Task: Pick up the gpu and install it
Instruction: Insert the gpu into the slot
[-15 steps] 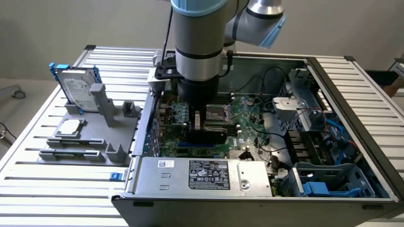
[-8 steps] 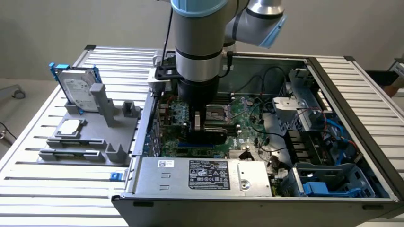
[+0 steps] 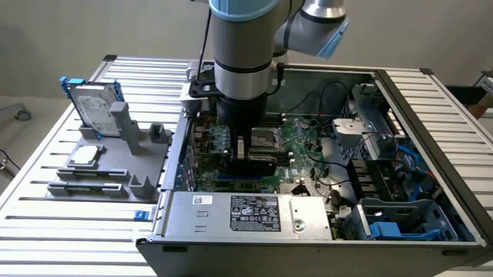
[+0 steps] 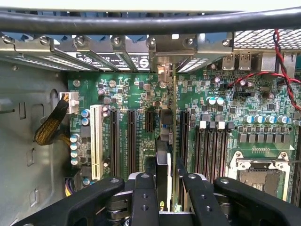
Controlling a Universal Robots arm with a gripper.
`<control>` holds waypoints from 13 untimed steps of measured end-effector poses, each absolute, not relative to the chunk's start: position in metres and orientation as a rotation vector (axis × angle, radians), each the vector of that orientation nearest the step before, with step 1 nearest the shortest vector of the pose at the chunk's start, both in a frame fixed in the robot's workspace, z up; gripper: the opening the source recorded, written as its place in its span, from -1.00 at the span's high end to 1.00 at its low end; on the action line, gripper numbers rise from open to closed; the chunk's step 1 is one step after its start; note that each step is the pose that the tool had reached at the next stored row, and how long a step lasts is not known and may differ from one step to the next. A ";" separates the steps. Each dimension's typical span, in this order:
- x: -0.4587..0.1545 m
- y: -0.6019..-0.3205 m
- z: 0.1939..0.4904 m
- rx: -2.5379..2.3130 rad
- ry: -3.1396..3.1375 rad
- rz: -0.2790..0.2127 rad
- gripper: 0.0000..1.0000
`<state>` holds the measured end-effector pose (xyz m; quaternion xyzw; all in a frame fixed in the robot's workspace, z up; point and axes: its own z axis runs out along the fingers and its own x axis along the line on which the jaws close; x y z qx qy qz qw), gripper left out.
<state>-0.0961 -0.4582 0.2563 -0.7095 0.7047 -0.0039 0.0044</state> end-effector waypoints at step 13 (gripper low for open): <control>-0.096 -0.459 0.255 -2.227 2.206 -0.005 0.47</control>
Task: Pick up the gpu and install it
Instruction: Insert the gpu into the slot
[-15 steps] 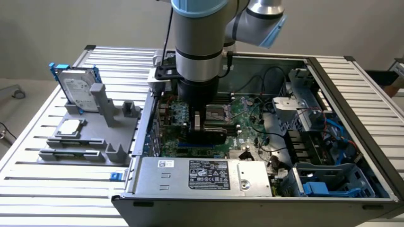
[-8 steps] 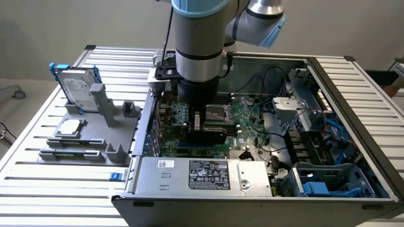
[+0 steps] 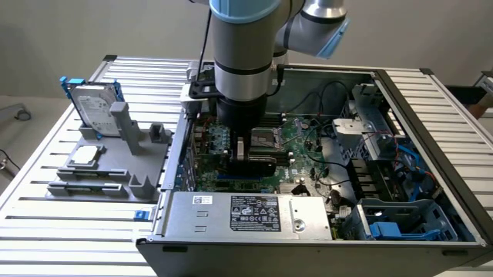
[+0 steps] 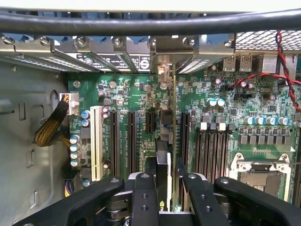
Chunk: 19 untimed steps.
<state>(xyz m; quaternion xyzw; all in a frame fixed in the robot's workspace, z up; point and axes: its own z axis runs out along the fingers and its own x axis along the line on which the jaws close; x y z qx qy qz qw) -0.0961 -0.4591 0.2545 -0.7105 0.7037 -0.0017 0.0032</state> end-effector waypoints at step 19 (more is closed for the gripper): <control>-0.096 -0.463 0.251 -2.224 2.187 0.021 0.47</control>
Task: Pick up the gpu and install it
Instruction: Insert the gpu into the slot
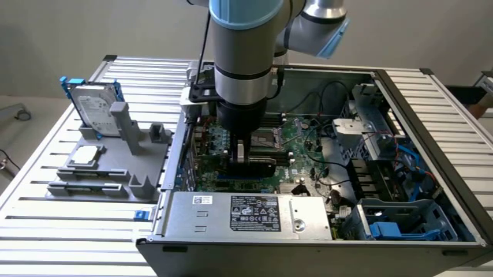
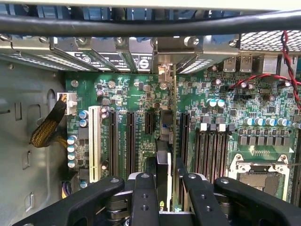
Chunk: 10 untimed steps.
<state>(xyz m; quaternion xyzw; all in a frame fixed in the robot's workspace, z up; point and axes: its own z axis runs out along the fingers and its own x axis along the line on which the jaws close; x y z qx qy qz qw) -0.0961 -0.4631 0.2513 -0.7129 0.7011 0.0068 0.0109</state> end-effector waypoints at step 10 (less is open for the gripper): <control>-0.096 -0.464 0.250 -2.220 2.179 0.036 0.47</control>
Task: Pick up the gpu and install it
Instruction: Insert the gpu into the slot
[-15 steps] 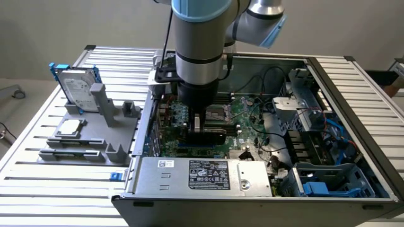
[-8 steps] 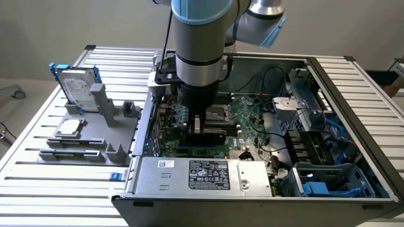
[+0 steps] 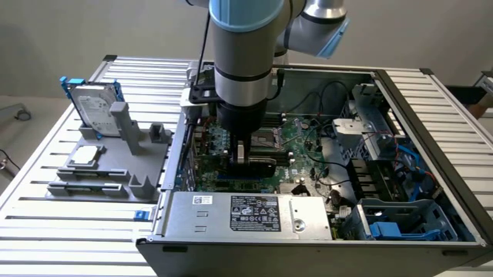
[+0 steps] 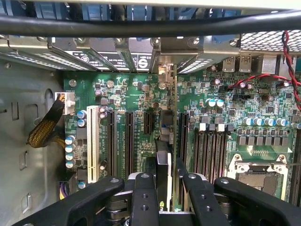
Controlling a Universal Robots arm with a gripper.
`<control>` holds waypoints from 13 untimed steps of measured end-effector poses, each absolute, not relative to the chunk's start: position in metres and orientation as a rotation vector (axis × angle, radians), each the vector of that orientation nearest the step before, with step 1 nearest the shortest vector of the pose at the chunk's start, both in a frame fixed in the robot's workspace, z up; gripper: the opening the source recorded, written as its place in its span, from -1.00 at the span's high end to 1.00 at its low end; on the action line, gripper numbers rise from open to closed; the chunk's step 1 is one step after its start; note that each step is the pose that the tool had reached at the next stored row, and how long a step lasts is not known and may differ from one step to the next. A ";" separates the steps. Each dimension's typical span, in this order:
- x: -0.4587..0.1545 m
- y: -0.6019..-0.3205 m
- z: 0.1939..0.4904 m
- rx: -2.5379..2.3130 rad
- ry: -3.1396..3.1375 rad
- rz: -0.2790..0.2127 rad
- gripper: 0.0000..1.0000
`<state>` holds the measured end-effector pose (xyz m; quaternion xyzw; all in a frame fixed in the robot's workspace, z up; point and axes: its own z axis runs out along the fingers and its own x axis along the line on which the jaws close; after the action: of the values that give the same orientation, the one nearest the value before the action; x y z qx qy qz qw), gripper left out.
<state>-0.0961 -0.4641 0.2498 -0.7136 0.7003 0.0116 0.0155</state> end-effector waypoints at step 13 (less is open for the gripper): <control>-0.096 -0.466 0.249 -2.217 2.170 0.052 0.47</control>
<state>-0.0961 -0.4664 0.2492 -0.7145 0.6992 0.0166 0.0195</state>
